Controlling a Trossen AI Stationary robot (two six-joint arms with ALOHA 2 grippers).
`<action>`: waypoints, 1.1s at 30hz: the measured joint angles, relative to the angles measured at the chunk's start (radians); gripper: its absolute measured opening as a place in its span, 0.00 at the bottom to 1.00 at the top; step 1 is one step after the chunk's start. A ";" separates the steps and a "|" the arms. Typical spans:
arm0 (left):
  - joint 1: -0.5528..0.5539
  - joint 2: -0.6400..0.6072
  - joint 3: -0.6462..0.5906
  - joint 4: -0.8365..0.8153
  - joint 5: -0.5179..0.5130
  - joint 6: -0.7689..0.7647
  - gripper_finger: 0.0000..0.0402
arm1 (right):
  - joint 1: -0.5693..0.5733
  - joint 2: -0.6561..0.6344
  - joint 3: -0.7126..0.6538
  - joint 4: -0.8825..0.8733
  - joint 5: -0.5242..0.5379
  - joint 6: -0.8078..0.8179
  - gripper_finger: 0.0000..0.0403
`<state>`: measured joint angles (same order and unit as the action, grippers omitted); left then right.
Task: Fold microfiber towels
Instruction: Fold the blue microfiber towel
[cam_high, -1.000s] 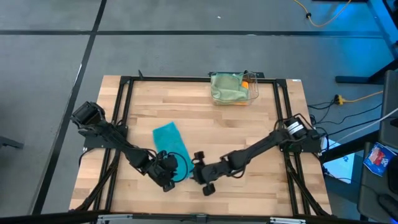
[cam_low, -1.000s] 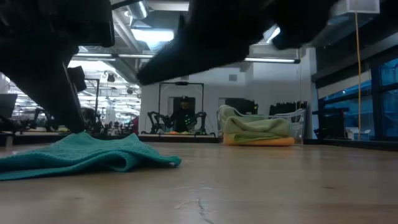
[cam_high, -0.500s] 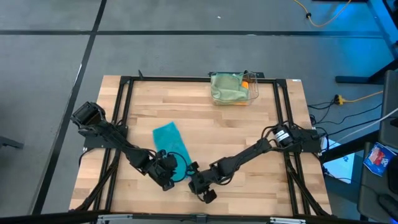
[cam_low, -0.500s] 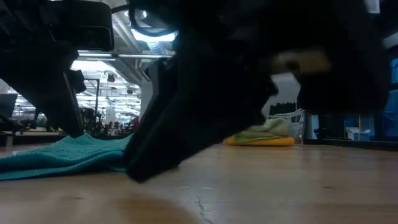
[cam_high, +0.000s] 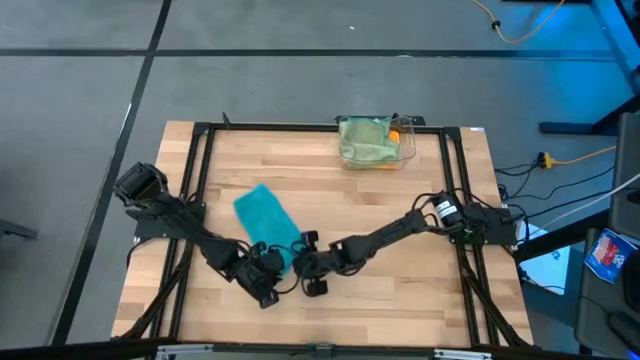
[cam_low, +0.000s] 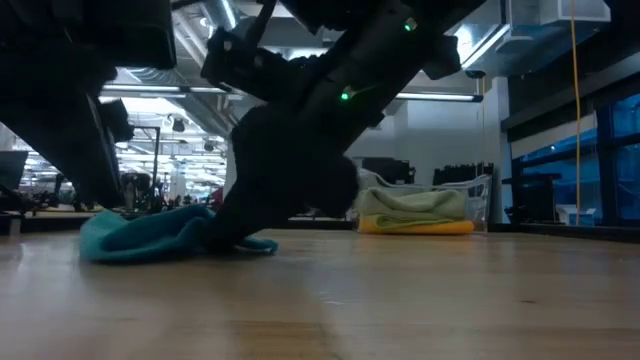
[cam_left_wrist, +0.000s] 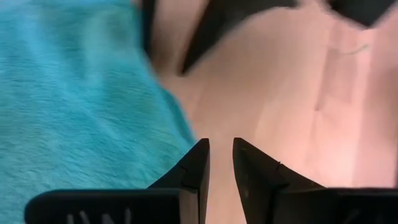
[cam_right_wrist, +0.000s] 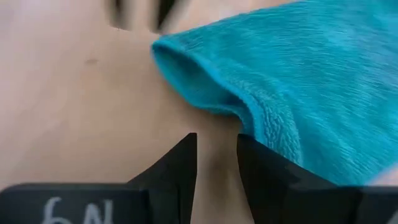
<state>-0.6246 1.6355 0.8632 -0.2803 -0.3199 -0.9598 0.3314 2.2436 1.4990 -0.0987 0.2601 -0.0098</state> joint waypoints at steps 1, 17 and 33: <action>-0.006 -0.007 0.000 0.000 0.000 0.000 0.16 | -0.002 0.000 0.000 0.002 0.027 0.007 0.29; -0.044 -0.036 0.000 -0.025 -0.012 -0.008 0.16 | 0.042 0.000 0.035 -0.004 0.484 -0.128 0.29; -0.044 -0.035 0.000 -0.022 -0.065 -0.044 0.16 | 0.025 -0.008 0.035 -0.182 0.217 -0.051 0.29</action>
<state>-0.6689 1.6001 0.8635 -0.3024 -0.3845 -1.0034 0.3565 2.2356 1.5337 -0.2812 0.4775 -0.0605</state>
